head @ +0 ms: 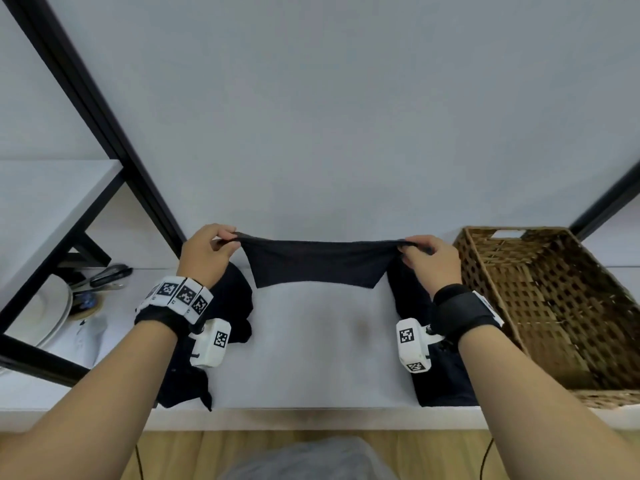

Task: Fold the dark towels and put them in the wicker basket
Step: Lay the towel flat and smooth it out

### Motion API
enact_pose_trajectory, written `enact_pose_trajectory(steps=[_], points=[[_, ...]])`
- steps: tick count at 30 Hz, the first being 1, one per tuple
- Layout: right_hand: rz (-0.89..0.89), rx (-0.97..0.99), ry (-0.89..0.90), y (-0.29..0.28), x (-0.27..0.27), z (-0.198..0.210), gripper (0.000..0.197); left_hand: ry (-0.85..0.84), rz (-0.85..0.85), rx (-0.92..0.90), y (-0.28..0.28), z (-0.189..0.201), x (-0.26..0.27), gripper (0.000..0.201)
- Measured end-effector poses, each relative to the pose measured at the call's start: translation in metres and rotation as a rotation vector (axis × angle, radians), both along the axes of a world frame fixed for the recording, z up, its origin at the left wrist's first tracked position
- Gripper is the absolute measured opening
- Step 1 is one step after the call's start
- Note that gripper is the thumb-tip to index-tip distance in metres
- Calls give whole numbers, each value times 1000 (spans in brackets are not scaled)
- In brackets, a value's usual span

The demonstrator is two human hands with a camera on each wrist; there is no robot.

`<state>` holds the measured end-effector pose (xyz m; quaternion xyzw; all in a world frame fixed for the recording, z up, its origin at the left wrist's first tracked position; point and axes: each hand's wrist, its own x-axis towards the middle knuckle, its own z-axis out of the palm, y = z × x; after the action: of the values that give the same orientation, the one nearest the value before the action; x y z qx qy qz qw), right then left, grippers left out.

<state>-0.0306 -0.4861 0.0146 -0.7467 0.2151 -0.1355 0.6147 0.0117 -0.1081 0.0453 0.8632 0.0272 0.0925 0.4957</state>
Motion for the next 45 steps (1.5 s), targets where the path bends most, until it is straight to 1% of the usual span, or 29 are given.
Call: enact_pose_trajectory(steps=[2, 4, 7, 9, 13, 16, 21, 24, 27, 29, 33, 34, 36, 38, 40, 42, 43, 45], points=[[9, 117, 51, 3, -13, -23, 15, 101, -55, -48, 1, -21, -15, 17], [12, 196, 131, 7, -27, -44, 12, 189, -124, -52, 3, -42, -28, 15], [35, 252, 288, 10, -48, -69, 12, 317, -212, 72, 11, -73, -45, 18], [66, 253, 384, 11, -60, -83, 12, 391, -238, 177, 16, -92, -54, 20], [131, 201, 525, 16, -73, -108, 12, 518, -258, 281, 24, -123, -66, 19], [175, 152, 569, 20, -77, -122, 13, 567, -234, 320, 25, -142, -70, 18], [177, -39, 625, 26, -74, -136, 8, 601, -176, 360, 16, -168, -61, 13], [193, -140, 690, 27, -70, -150, 10, 604, -182, 403, 8, -186, -56, 6], [227, -213, 752, 28, -67, -170, 10, 582, -180, 468, 2, -205, -52, 5], [216, -254, 760, 28, -61, -182, 13, 572, -164, 498, -1, -210, -50, 6], [171, -309, 695, 26, -35, -198, 18, 612, -152, 408, 0, -217, -35, 10], [169, -324, 695, 26, -28, -200, 19, 619, -159, 416, 1, -217, -30, 10], [179, -408, 737, 30, -16, -200, 26, 595, -217, 469, 0, -221, -19, 16], [221, -552, 748, 37, -5, -198, 39, 483, -293, 588, -5, -225, -7, 21], [313, -698, 662, 52, 8, -197, 43, 326, -377, 710, -19, -229, 8, 23], [485, -863, 535, 71, 22, -204, 45, 234, -498, 773, -41, -239, 22, 31], [586, -916, 483, 81, 30, -211, 47, 245, -572, 806, -54, -247, 27, 40], [769, -947, 451, 98, 41, -229, 55, 339, -686, 901, -80, -265, 33, 56]])
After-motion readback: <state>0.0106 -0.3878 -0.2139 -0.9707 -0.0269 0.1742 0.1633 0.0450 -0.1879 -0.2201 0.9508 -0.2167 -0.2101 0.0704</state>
